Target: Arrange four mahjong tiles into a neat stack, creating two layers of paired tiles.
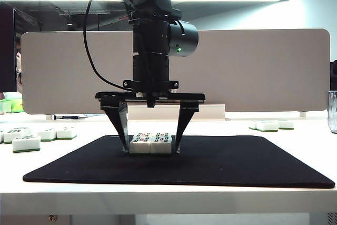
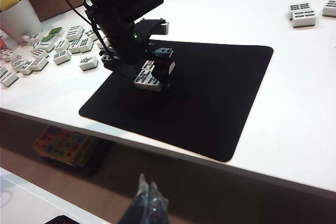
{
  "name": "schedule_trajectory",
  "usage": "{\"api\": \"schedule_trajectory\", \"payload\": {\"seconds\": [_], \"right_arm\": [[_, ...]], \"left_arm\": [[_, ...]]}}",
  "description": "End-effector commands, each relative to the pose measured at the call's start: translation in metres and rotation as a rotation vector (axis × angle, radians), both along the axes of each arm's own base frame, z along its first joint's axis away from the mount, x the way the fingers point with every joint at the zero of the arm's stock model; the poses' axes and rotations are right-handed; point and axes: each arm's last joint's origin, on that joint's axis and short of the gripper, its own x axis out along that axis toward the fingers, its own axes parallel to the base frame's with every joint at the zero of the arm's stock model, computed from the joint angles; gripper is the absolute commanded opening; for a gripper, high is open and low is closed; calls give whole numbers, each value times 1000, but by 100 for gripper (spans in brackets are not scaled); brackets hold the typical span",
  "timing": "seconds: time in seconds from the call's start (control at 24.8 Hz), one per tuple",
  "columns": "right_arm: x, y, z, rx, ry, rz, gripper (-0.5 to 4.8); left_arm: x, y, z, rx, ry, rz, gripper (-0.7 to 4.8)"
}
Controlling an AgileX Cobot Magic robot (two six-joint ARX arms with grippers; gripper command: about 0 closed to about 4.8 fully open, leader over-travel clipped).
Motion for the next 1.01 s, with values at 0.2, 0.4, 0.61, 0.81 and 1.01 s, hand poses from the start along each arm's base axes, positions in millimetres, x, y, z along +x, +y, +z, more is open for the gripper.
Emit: {"api": "schedule_trajectory", "payload": {"seconds": [0.2, 0.4, 0.61, 0.81, 1.01], "right_arm": [[-2, 0, 1, -2, -33, -1, -1], [-2, 0, 1, -2, -33, -1, -1], [-2, 0, 1, -2, -33, -1, -1], [-2, 0, 1, -2, -33, 0, -1], [-2, 0, 1, -2, -33, 0, -1]], "left_arm": [[-1, 0, 2, 6, -1, -44, 317], [-2, 0, 3, 9, 5, -46, 295], [-6, 0, 6, -63, 90, -74, 295], [-8, 0, 12, -104, 102, -92, 295], [-12, 4, 27, -118, 80, -98, 295]]}}
